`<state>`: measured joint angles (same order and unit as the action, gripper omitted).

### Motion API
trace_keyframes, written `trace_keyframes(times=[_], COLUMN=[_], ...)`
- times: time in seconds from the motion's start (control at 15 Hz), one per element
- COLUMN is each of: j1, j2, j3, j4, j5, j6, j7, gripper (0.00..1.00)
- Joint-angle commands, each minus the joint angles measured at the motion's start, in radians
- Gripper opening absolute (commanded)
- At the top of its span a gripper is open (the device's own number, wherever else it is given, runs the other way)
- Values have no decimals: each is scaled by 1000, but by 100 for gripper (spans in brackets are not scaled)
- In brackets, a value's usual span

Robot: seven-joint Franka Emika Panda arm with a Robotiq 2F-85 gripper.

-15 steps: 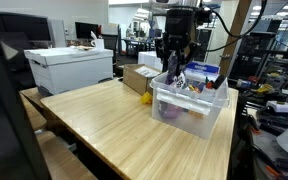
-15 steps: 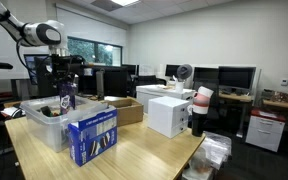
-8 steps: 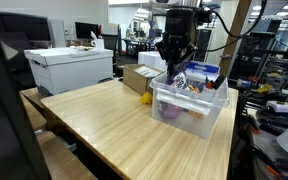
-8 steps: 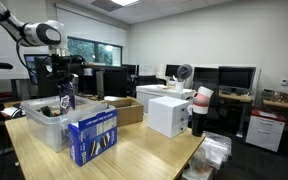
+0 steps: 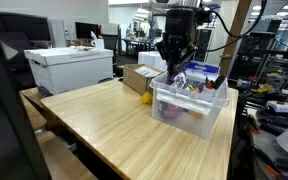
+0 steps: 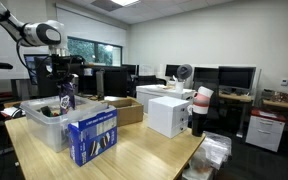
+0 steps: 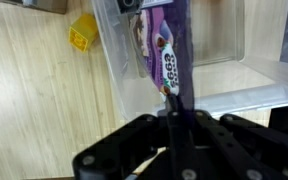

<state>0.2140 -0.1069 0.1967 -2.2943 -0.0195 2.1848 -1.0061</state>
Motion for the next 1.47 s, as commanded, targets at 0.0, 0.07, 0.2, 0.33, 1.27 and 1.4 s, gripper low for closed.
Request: trace_keyframes(times=[0.0, 0.07, 0.2, 0.33, 1.27, 1.4], j1=[5, 6, 6, 6, 6, 7], j2=[-18, -19, -21, -22, -21, -15], j3=[0, 0, 0, 1, 1, 1], j4=[-3, -2, 8, 15, 70, 69], j5=[-35, -33, -31, -39, -62, -58], j6=[-22, -25, -34, -39, -112, -140], j7=[33, 30, 27, 32, 30, 27], gripper=[4, 4, 4, 4, 4, 29])
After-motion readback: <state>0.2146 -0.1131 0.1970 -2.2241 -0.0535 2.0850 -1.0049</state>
